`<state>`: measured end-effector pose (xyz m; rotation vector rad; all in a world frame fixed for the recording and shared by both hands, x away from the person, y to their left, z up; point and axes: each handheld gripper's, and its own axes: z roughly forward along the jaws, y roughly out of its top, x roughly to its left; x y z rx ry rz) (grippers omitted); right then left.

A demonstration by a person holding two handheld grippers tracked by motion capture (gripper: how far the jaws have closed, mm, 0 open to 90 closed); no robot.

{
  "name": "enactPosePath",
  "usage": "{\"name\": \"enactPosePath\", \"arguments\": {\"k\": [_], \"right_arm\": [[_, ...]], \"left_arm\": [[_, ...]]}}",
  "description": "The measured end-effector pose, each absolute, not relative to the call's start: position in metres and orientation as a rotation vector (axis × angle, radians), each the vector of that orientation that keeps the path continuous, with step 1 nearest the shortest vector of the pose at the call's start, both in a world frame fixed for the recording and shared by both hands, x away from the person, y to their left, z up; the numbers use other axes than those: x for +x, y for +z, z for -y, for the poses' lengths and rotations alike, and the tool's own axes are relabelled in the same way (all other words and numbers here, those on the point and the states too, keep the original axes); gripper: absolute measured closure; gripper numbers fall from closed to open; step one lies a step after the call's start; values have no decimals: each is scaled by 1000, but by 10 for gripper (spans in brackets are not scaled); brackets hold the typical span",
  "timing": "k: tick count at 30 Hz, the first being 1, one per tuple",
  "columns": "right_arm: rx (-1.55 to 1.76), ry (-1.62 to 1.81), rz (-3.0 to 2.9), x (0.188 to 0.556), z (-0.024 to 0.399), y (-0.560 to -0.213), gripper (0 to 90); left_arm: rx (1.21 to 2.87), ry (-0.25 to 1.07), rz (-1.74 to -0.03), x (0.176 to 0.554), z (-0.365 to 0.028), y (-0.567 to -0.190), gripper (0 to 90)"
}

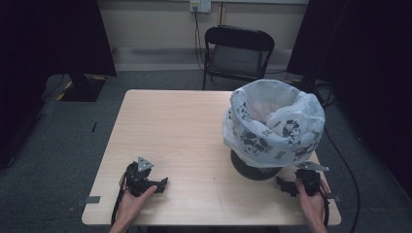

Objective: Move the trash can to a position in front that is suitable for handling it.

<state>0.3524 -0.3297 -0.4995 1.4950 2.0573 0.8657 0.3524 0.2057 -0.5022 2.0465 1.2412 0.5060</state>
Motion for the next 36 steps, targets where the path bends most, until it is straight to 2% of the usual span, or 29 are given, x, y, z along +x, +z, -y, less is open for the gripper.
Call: {"name": "enactPosePath", "arguments": {"k": [3,4,5,6,7,8,11,12,13,14,17,19,21,24,36], "right_arm": [[1529,889,-2064,350,332,-496,56],[1542,913,-2054,348,333,-494,132],[1550,931,-2038,347,334,-493,213],[1553,957,-2012,345,337,-490,117],[1553,957,-2012,345,337,-490,117],[1550,969,-1998,343,337,-487,183],[1531,994,-1996,341,337,-483,135],[1512,1050,-1985,339,337,-478,167],[1505,1054,-1980,338,336,-475,152],[1491,1053,-1970,338,336,-472,160],[1471,1058,-1957,337,338,-464,190],[1465,1061,-1952,337,341,-461,237],[1460,1057,-1952,337,343,-459,244],[1458,1052,-1949,344,353,-453,326],[1475,1074,-1818,368,366,-430,375]], "left_arm": [[2046,508,-1229,351,-208,-502,73],[2044,510,-1225,351,-210,-501,73],[2018,506,-1229,350,-211,-500,125],[2002,468,-1224,350,-215,-498,228],[2002,468,-1224,350,-215,-498,197],[1995,466,-1221,349,-214,-495,167],[1982,464,-1196,348,-211,-491,209],[1981,455,-1153,348,-206,-484,202],[1981,455,-1153,348,-206,-484,203],[2013,494,-1107,352,-198,-473,203],[1991,500,-1099,358,-191,-462,204],[1980,498,-1063,368,-174,-447,205],[1976,499,-1045,371,-167,-442,204],[1925,506,-1008,389,-140,-429,203],[1899,429,-955,446,-63,-424,201]]}}
